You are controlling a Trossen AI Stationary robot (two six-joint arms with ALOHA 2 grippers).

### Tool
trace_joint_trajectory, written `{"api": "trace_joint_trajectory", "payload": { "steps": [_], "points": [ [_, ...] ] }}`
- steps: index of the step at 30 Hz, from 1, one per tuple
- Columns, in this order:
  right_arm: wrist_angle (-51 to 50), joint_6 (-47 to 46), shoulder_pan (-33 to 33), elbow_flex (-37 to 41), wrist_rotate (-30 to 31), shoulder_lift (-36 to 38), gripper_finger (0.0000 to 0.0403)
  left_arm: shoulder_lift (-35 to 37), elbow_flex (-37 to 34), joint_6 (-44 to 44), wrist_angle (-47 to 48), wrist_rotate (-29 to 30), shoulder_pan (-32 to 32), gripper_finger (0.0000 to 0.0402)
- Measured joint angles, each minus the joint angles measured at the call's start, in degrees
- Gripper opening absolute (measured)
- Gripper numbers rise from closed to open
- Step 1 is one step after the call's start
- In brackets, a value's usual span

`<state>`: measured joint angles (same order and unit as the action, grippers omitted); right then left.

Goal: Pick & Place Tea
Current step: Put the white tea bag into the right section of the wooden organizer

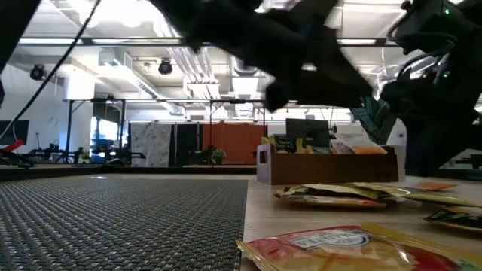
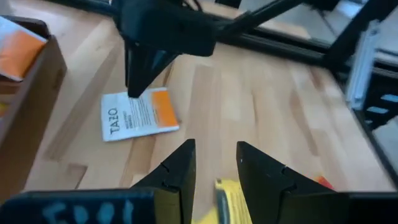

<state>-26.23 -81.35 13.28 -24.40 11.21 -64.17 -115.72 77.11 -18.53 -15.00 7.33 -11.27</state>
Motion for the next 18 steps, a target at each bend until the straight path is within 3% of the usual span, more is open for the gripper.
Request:
{"api": "trace_joint_trajectory", "payload": {
  "steps": [10, 12, 18],
  "points": [
    [5.0, -3.4, 0.5, 7.4, -0.6, 4.1, 0.0121, -18.6, 27.3, 2.3, 18.1, 0.0, 1.4, 0.0110],
    [6.2, -3.4, 0.5, 8.4, -0.6, 5.3, 0.0121, -20.6, 30.3, 2.3, 22.6, 0.0, 1.8, 0.0110],
    [12.0, -4.4, 0.4, 12.9, -1.5, 9.2, 0.0121, -24.2, 33.6, 2.1, 22.3, 0.0, 3.4, 0.0110]
  ]
}}
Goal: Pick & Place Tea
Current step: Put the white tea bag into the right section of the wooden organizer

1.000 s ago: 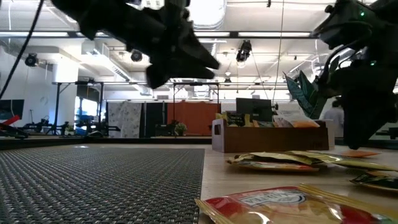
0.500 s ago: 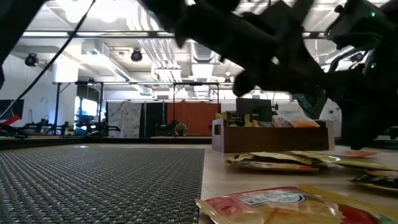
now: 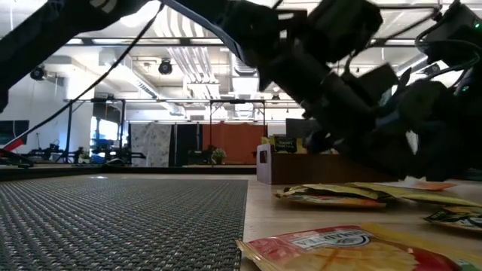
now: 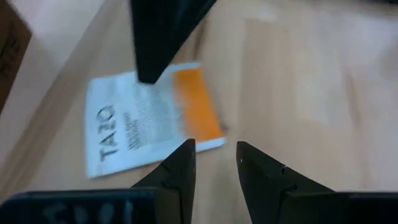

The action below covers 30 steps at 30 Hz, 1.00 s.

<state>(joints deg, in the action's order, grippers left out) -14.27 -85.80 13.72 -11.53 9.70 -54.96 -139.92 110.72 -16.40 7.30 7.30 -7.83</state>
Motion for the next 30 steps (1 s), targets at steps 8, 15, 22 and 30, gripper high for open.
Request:
{"api": "trace_joint_trajectory", "payload": {
  "steps": [8, 15, 22, 30],
  "points": [
    [8.0, 1.3, 0.1, 2.5, -2.2, 1.0, 0.0121, -1.2, -0.6, -1.7, 1.2, -0.7, 1.9, 0.0110],
    [9.0, 4.3, 0.2, 2.4, -3.2, 0.4, 0.0114, -1.2, -1.1, -1.4, 0.6, -0.8, 2.5, 0.0110],
    [8.9, 10.4, 0.2, 1.2, 0.4, 0.4, 0.0053, -1.2, -1.1, -1.4, 0.6, -0.6, 2.6, 0.0110],
    [2.9, 19.3, 0.4, -4.4, 2.2, 0.9, 0.0011, 5.8, -1.4, -4.1, 10.4, 3.2, 2.4, 0.0110]
  ]
}}
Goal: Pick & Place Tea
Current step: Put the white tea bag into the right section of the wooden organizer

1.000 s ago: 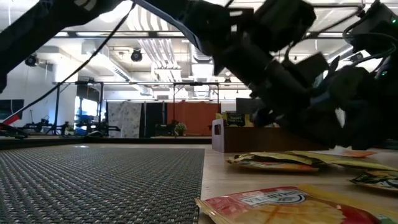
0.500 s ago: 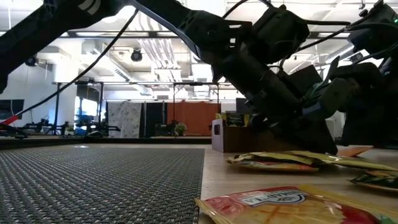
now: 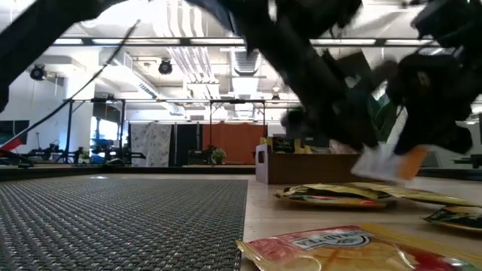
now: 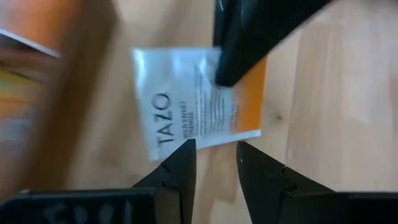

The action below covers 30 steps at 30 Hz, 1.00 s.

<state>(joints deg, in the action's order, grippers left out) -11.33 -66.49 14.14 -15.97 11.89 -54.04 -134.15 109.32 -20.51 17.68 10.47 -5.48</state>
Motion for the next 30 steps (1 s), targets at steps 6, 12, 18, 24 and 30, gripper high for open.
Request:
{"api": "trace_joint_trajectory", "payload": {
  "steps": [6, 12, 18, 24, 30],
  "points": [
    [-7.4, 6.9, 1.8, -8.0, 9.3, 2.9, 0.0009, 10.8, -3.3, -0.6, 7.9, 7.9, -1.8, 0.0110],
    [-9.4, 11.0, 4.1, -15.4, 23.4, 6.9, 0.0009, 28.0, -20.2, -12.9, 2.0, 14.0, -1.2, 0.0110],
    [-1.4, 20.2, 4.4, -19.9, 27.6, 7.8, 0.0009, 45.9, -47.2, -24.4, -35.3, -3.3, 3.5, 0.0110],
    [13.4, 27.2, 4.3, -21.6, 26.9, 4.3, 0.0009, 47.4, -60.3, -33.3, -58.0, -9.7, 4.3, 0.0110],
    [15.0, 27.3, 4.4, -24.8, 23.5, -2.4, 0.0009, 45.6, -59.0, -27.2, -60.9, -7.3, 3.1, 0.0110]
  ]
}}
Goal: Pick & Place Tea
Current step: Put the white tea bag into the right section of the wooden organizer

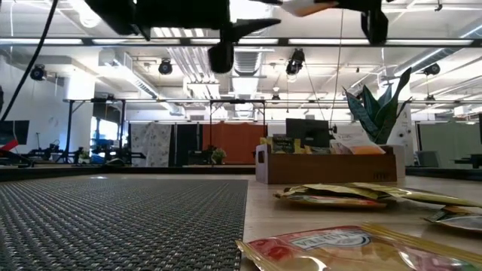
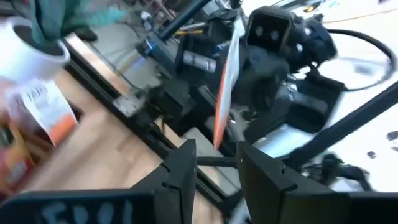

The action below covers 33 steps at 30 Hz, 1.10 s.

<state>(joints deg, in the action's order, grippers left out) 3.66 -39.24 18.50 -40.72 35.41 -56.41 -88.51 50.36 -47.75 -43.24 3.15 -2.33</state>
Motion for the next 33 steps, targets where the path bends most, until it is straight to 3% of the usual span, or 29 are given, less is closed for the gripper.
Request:
{"api": "trace_joint_trajectory", "payload": {
  "steps": [8, 14, 18, 22, 25, 30, 33],
  "points": [
    [1.6, -1.0, 0.0, -4.1, -2.4, -7.4, 0.0009, -1.9, 5.9, 6.5, 8.5, 0.1, -0.3, 0.0110],
    [0.9, -0.6, 0.0, -5.0, -3.9, -7.0, 0.0009, -1.5, 6.4, 9.4, 7.7, 0.1, -0.6, 0.0107],
    [0.9, -0.6, 0.0, -4.9, -3.9, -6.9, 0.0015, -1.5, 6.3, 10.3, 7.9, -0.7, -1.0, 0.0075],
    [1.1, 0.3, 0.0, -5.0, -4.6, -7.4, 0.0034, -1.5, 6.2, 11.2, 8.8, -1.1, -1.6, 0.0017],
    [0.2, 2.1, 0.0, -5.0, -8.2, -7.2, 0.0053, -1.5, 6.2, 12.2, 9.3, -1.1, -2.0, 0.0007],
    [-10.4, 2.1, -0.2, -6.7, -17.5, -5.3, 0.0095, -1.5, 6.2, 14.0, 12.4, -1.0, -2.7, 0.0004],
    [-21.7, 2.2, -0.1, -10.1, -18.1, -4.5, 0.0115, -1.5, 6.1, 16.4, 16.2, -0.5, -3.5, 0.0003]
  ]
}}
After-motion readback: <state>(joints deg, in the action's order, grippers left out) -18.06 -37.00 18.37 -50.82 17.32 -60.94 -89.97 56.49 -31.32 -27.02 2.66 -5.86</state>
